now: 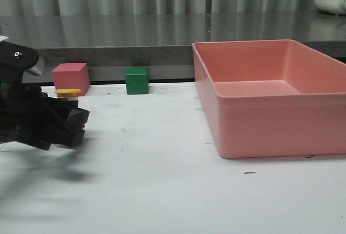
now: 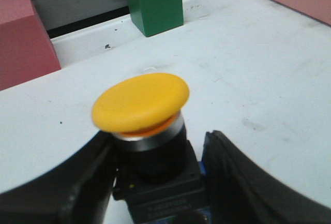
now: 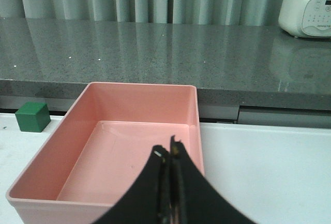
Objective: Place and stand button with both arms
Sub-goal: 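Rotate the button cap-up and lower it onto the table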
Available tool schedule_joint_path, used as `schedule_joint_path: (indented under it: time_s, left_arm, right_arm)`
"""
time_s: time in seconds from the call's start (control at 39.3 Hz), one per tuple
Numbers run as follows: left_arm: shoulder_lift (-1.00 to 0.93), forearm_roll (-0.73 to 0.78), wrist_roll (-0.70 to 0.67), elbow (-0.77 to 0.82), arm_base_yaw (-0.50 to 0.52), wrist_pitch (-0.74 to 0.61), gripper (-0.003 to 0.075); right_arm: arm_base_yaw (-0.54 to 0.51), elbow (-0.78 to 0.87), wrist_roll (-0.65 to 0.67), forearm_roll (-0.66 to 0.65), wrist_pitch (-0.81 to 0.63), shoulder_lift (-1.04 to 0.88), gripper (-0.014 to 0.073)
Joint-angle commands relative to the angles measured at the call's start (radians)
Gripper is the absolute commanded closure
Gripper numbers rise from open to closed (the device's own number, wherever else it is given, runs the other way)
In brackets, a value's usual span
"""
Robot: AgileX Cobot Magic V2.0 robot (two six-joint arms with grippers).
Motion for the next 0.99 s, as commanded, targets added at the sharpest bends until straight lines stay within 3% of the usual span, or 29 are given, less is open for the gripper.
schedule_joint_path:
  time_s: [0.0,0.28,0.58,0.97]
  left_arm:
    - [-0.012,-0.013,0.003,0.007,0.001,-0.149,0.0506]
    - [0.033,-0.013,0.011,0.029,0.001,-0.240,0.0501]
    - [0.033,-0.013,0.054,0.057,-0.001,-0.277,0.0356]
    - [0.033,-0.007,0.054,0.061,-0.001,-0.278,0.0227]
  right_arm:
    - [-0.005,-0.027,-0.009,-0.013,-0.084,0.006,0.0655]
    - [-0.005,-0.027,-0.009,-0.013,-0.084,0.006,0.0655]
    - [-0.005,-0.027,-0.009,-0.013,-0.084,0.006,0.0655]
    - [-0.005,-0.027,-0.009,-0.013,-0.084,0.006,0.0655]
